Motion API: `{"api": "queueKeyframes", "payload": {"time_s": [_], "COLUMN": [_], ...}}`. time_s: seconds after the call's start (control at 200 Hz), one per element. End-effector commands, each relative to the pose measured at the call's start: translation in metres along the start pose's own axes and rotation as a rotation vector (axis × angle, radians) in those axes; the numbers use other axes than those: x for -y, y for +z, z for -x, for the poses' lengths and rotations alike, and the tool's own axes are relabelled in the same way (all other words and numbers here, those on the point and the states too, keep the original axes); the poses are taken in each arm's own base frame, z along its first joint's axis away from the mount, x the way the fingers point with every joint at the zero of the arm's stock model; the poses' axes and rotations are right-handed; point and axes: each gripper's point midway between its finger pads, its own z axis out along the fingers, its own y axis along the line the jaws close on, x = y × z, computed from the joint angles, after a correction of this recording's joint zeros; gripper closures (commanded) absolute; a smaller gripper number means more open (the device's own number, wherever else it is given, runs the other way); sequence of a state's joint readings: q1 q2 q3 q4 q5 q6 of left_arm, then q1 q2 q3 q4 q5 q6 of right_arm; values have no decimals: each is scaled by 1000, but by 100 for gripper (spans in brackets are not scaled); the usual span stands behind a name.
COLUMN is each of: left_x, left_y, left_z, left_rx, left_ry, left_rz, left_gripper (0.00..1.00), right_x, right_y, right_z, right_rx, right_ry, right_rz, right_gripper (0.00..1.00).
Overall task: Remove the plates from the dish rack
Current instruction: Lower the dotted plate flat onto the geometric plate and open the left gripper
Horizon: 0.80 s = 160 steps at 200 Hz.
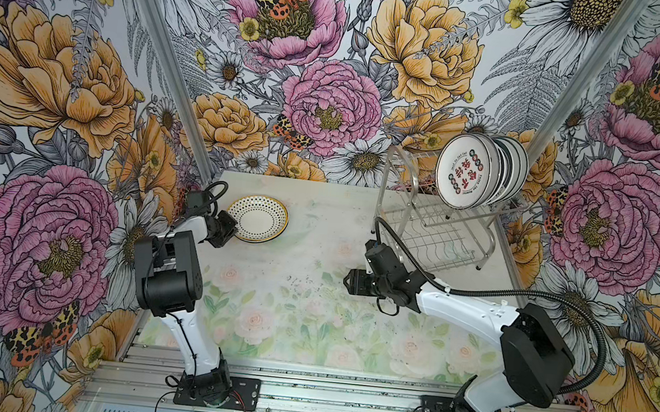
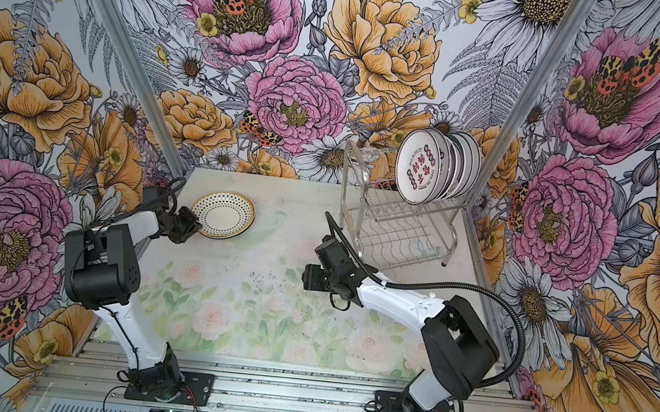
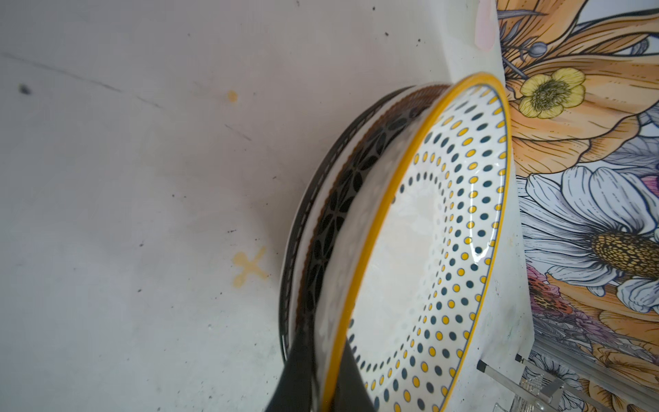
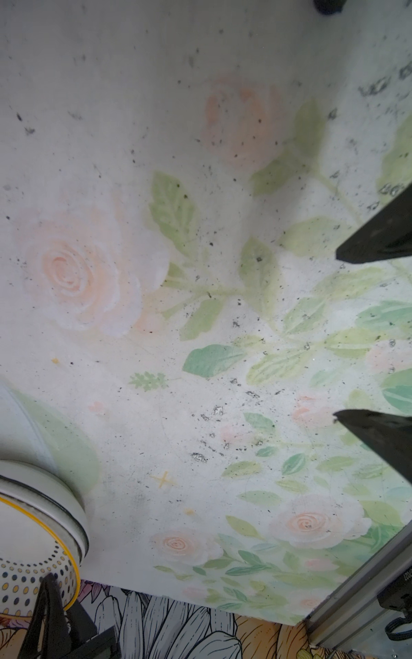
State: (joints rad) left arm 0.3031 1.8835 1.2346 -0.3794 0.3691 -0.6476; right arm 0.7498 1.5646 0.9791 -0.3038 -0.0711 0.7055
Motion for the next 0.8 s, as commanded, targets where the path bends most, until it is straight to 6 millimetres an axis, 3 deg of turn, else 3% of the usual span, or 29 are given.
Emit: {"api": "queueKeyframes", "payload": {"time_s": [0.0, 0.375, 0.796], "left_x": [20, 15, 4], "left_y": [-8, -6, -11], "left_z": [16, 10, 2], "left_rx": [35, 12, -28], "left_ry": [47, 45, 92], "left_rz": [-58, -35, 109], "left_gripper": [97, 64, 45], "right_x": [-13, -14, -8], "right_y": [-13, -21, -26], "right_z": [18, 24, 25], "right_rx": [61, 91, 110], "right_ry": [-22, -33, -35], "right_rz": [20, 19, 5], "right_gripper": [33, 32, 32]}}
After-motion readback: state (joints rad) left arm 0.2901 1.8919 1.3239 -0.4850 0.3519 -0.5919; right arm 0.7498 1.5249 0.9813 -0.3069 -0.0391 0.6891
